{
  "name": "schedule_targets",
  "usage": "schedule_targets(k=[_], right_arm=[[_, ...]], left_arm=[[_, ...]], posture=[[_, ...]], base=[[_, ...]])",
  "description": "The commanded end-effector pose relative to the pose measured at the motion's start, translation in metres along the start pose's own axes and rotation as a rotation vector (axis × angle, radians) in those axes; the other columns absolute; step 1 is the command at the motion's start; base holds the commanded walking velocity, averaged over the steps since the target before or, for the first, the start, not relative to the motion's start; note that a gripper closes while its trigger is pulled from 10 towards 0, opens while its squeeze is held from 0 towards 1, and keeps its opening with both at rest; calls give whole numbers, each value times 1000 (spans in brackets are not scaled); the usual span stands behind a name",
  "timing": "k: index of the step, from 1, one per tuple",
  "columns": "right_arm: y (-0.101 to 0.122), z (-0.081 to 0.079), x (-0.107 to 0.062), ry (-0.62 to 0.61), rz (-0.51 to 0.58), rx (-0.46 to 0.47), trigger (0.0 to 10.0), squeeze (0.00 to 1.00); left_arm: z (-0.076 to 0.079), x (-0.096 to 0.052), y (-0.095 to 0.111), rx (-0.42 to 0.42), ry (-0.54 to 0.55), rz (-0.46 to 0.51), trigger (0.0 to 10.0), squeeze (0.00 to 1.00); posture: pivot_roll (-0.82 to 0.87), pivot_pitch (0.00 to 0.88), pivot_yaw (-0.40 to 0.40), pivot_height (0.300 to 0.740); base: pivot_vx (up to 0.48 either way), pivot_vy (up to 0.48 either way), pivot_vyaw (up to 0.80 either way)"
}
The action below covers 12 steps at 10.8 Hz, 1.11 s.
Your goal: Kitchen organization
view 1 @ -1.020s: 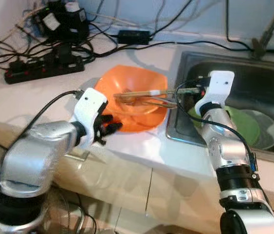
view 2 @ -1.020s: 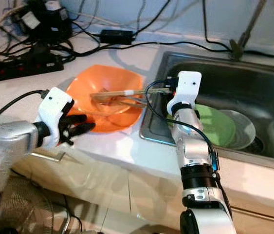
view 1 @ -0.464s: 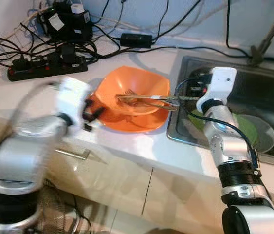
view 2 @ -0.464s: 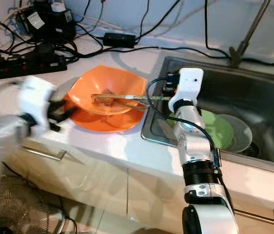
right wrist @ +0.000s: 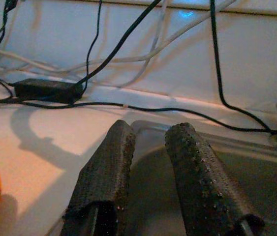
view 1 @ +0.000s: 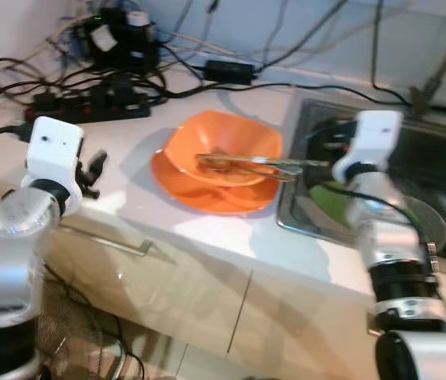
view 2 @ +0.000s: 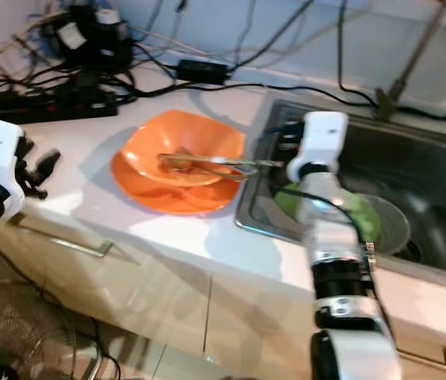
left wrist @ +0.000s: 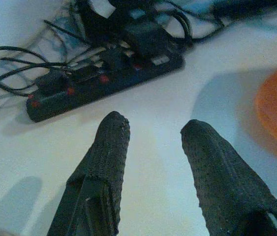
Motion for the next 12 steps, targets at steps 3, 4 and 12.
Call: schedule_targets(k=[3, 4, 12], right_arm=[[12, 10, -2, -7, 71, -11, 10000, 0], [10, 12, -4, -18, 72, -12, 10000, 0], [29, 69, -30, -64, 54, 146, 10000, 0]], left_arm=[[25, 7, 6, -144, 112, 160, 10000, 0], [36, 10, 13, -186, 106, 218, 10000, 0], [90, 5, 24, -136, -182, 398, 10000, 0]], posture=[[290, 19, -54, 740], [289, 18, -57, 740], [210, 21, -53, 740]], base=[[0, 0, 0], [0, 0, 0], [0, 0, 0]])
Point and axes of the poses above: a point about 5 cm out from each wrist's last joint towards the gripper, its own x axis pointing out of the wrist towards the gripper, its own y axis along the axis of the wrist's last joint, z = x × y, the point moved 5 cm from there along x, pointing out of the wrist towards the gripper, and after that the axes turned 9 degrees about x, right-handed, at the moved point
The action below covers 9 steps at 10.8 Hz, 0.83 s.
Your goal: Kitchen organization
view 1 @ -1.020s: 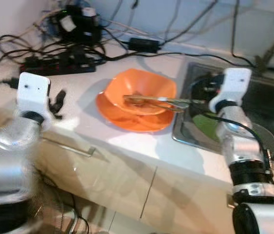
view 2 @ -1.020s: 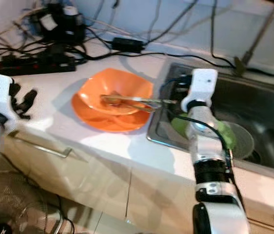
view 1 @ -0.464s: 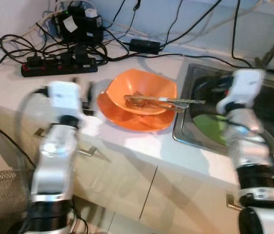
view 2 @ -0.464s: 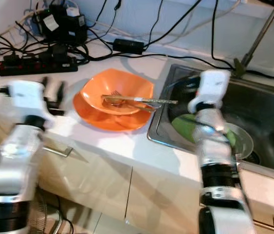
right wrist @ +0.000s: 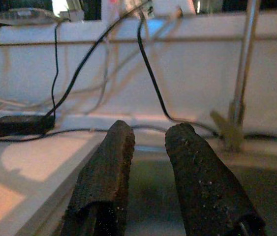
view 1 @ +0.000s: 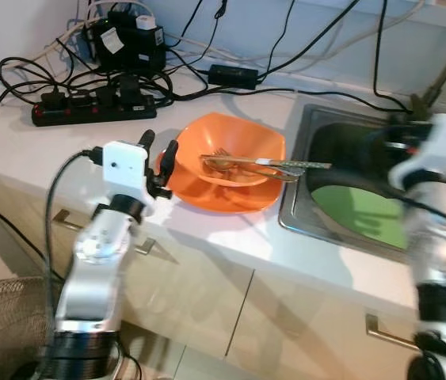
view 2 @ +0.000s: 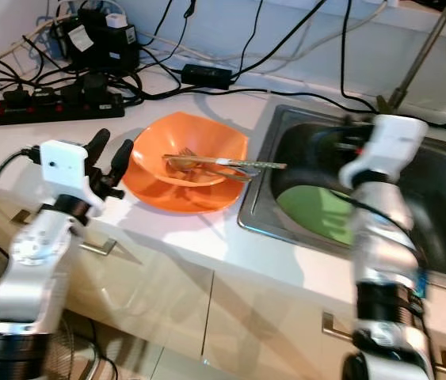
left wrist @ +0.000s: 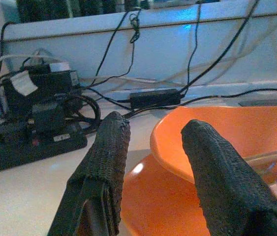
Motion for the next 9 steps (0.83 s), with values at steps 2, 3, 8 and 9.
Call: schedule_targets(k=[2, 3, 8, 9], right_arm=[[-11, 0, -13, 51, -96, 163, 10000, 0], [-15, -5, -19, 86, -131, 265, 10000, 0], [-32, -41, -31, 191, -259, 553, 10000, 1000], [-31, -37, -30, 165, -265, 593, 10000, 1000]], left_arm=[[0, -5, 3, 11, -64, 5, 10000, 0], [0, -7, 3, 17, -87, -3, 10000, 0], [43, -16, -7, -16, -257, -42, 10000, 0], [43, -17, -8, -11, -261, -45, 10000, 0]], posture=[[204, 29, -51, 740], [201, 35, -49, 740], [202, 25, -62, 740], [202, 22, -63, 740]], base=[[0, 0, 0], [0, 0, 0], [0, 0, 0], [0, 0, 0]])
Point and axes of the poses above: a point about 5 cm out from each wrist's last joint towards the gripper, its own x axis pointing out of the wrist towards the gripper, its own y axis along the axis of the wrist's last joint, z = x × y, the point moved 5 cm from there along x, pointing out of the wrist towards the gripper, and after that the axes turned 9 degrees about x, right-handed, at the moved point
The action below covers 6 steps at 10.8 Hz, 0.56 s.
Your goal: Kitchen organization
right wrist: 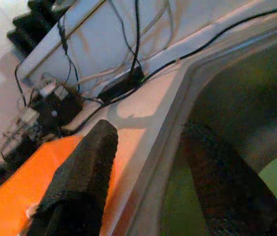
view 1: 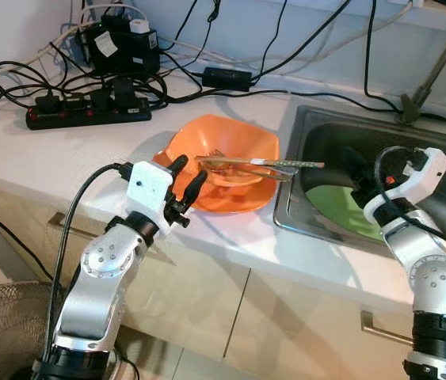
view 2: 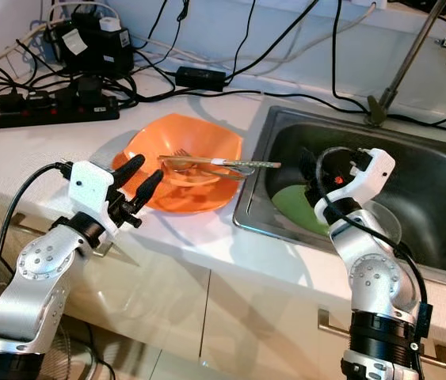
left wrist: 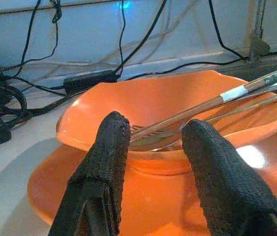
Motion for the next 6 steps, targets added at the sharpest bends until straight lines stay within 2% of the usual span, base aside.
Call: schedule_targets(k=[1, 2, 4, 5, 6], right_arm=[[9, -4, 1, 4, 30, 53, 10000, 1000], [8, -7, 0, 8, 39, 132, 10000, 0], [6, -6, -1, -1, 52, 347, 10000, 0], [-1, -6, -2, -6, 16, 393, 10000, 0], [-3, -5, -3, -9, 6, 385, 10000, 0]], left_arm=[[4, -2, 1, -3, -19, -1, 10000, 0], [10, 0, 0, -6, -39, -3, 10000, 0], [16, 0, -2, -7, -70, -12, 10000, 0], [17, 0, -3, -6, -81, -17, 10000, 0], [18, 1, -4, -8, -87, -19, 10000, 0]], posture=[[203, 18, -62, 740], [201, 16, -57, 740], [197, 10, -51, 740], [194, 9, -46, 740], [191, 10, -45, 740]], base=[[0, 0, 0], [0, 0, 0], [0, 0, 0], [0, 0, 0], [0, 0, 0]])
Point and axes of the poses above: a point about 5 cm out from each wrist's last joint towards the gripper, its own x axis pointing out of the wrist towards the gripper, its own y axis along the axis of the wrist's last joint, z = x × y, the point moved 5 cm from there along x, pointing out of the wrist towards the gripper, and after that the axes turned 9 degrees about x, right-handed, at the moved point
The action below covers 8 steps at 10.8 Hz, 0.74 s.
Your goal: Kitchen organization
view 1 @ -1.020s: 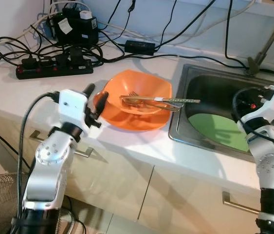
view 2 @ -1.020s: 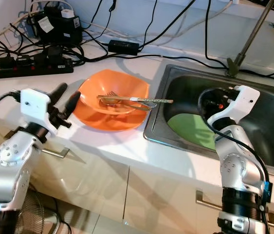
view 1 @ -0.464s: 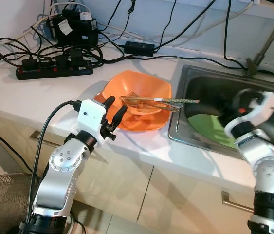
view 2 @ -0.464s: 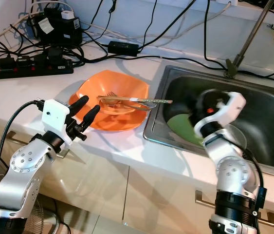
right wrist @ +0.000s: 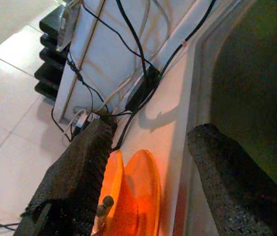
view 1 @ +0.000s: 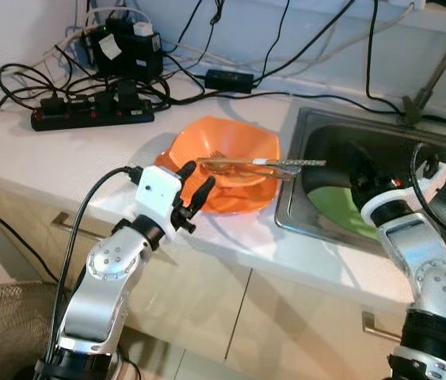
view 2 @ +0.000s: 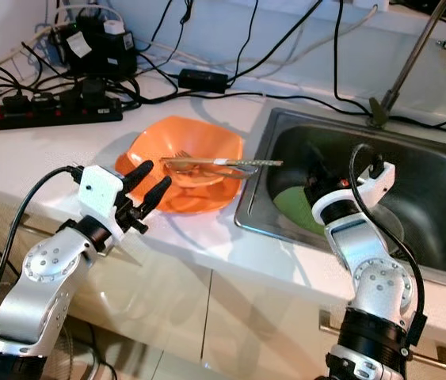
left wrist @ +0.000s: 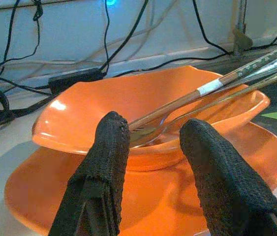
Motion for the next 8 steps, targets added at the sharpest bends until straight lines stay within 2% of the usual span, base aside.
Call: schedule_targets(k=[1, 3, 4, 5, 7, 8], right_arm=[[4, -5, -2, 10, 8, 4, 10000, 0], [-3, -12, -2, 28, -33, 22, 10000, 0], [-15, -21, -1, 59, -82, 14, 10000, 0], [-24, -20, 0, 46, -114, -9, 10000, 0], [-32, -22, 0, 47, -135, -16, 10000, 0], [-35, -22, -1, 36, -153, -35, 10000, 0]], left_arm=[[6, 0, -3, -12, -29, -13, 10000, 0], [8, 1, -3, -12, -40, -17, 10000, 0], [7, 2, -3, -12, -40, -19, 10000, 0], [6, 1, -3, -7, -44, -24, 10000, 0], [-5, -7, 0, 6, -57, -35, 10000, 0], [-14, -16, 2, 11, -65, -51, 10000, 0]], posture=[[192, 10, -44, 740], [193, 24, -49, 740], [191, 32, -53, 740], [194, 35, -54, 740], [204, 40, -54, 740], [210, 41, -55, 740]], base=[[0, 0, 0], [0, 0, 0], [0, 0, 0], [0, 0, 0], [0, 0, 0], [0, 0, 0]])
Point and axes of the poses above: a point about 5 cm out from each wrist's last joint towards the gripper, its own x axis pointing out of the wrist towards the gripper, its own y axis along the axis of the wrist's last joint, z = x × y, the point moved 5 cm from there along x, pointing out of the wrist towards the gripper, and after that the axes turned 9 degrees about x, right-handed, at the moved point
